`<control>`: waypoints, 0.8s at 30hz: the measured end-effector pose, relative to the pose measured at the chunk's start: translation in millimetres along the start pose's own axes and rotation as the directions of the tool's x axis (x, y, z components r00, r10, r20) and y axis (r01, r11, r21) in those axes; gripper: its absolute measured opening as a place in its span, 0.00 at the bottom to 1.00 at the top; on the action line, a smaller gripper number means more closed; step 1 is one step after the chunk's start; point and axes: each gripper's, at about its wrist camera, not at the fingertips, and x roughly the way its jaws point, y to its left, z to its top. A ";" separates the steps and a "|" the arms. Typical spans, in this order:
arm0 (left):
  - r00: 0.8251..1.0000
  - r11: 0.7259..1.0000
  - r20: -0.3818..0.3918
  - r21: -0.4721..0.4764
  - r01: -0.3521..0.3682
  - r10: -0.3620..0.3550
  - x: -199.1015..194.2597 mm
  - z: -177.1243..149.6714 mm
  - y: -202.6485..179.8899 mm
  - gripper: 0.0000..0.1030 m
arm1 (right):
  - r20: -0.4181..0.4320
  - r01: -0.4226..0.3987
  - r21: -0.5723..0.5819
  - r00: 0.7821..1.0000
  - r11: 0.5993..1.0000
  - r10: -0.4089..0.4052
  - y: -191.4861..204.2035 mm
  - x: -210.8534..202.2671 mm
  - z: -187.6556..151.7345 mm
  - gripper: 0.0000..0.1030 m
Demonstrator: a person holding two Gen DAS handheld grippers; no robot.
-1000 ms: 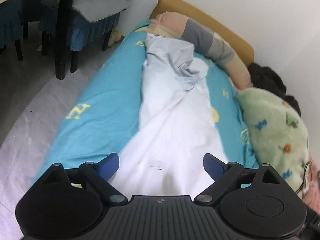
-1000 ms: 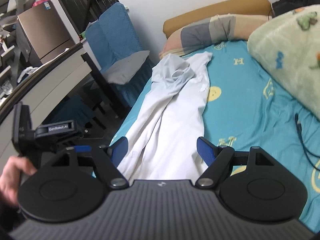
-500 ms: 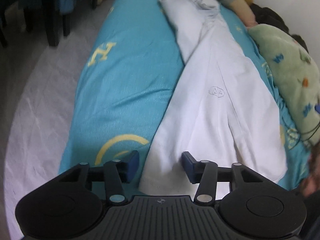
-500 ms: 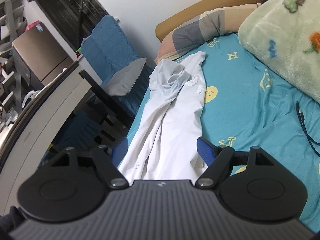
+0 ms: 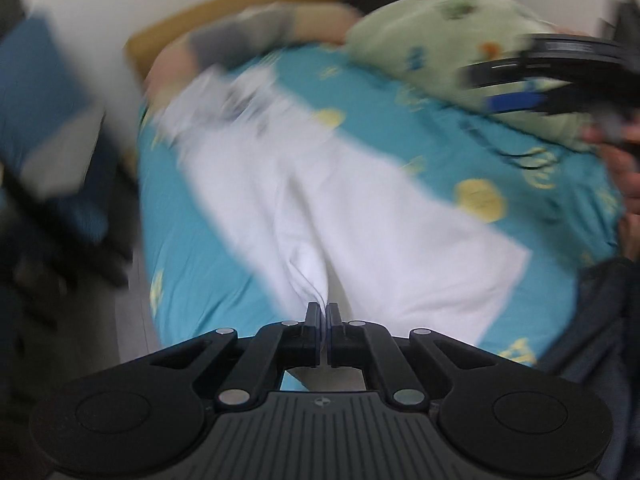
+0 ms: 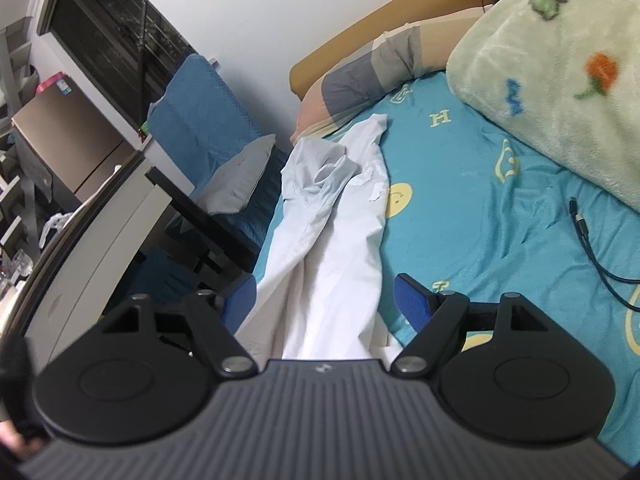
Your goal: Fold clothes
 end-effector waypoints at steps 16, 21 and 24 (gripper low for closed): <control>0.949 0.845 -0.149 -0.508 0.167 -0.277 64.7 -9.4 4.6 0.61 | -0.205 0.001 0.055 0.979 0.998 0.010 -35.4 27.9 -13.1 0.77; 0.968 0.646 -0.148 -0.764 0.018 -0.202 86.5 -46.2 59.1 0.73 | -0.306 0.040 0.119 0.952 0.992 -0.002 -55.1 47.5 -29.5 0.76; 0.956 0.521 -0.187 -0.852 -0.043 -0.228 110.7 -68.0 76.9 0.72 | -0.378 0.078 0.128 0.926 0.989 -0.023 -66.2 58.8 -42.5 0.71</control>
